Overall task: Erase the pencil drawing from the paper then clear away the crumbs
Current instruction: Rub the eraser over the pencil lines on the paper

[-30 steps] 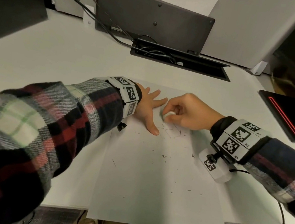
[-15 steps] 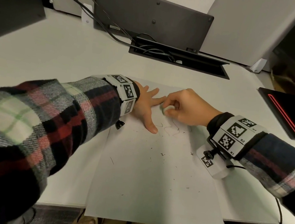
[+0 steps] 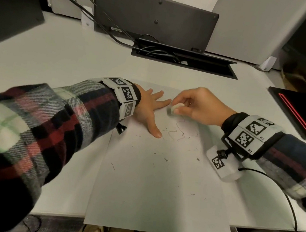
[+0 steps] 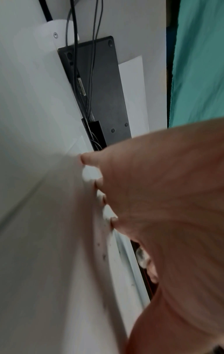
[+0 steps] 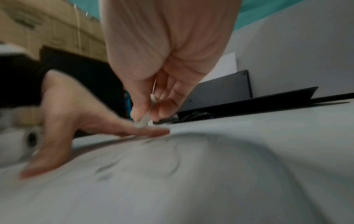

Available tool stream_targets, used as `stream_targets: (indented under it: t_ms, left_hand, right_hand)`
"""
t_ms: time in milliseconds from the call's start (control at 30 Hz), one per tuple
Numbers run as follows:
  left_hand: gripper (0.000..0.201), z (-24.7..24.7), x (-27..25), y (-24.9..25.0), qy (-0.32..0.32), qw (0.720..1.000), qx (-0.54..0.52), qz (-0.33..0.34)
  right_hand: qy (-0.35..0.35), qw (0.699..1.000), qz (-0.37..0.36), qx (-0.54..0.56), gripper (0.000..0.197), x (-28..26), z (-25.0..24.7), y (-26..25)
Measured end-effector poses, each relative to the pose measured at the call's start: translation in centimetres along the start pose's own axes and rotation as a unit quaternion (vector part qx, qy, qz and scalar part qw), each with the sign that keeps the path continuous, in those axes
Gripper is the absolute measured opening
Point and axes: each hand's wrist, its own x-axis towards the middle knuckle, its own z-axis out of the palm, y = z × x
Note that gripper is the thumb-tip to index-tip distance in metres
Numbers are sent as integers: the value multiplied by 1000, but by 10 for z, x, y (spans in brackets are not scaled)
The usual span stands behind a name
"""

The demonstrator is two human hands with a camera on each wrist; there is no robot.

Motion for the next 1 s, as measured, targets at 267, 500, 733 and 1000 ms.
stream_targets:
  t_ms: [267, 500, 733, 1000]
  left_hand:
    - [111, -1, -4, -3, 28, 998, -38, 28]
    - [118, 3, -2, -2, -18, 1000, -4, 2]
    - [120, 3, -1, -1, -28, 999, -16, 3]
    - [119, 1, -4, 2, -22, 1000, -4, -6]
  right_hand:
    - [-43, 999, -9, -2, 13, 5, 7, -1]
    - [-126, 990, -16, 60, 10, 1, 7, -8]
    - [-93, 995, -33, -12, 13, 6, 7, -7]
    - [-116, 992, -43, -29, 12, 1, 8, -12]
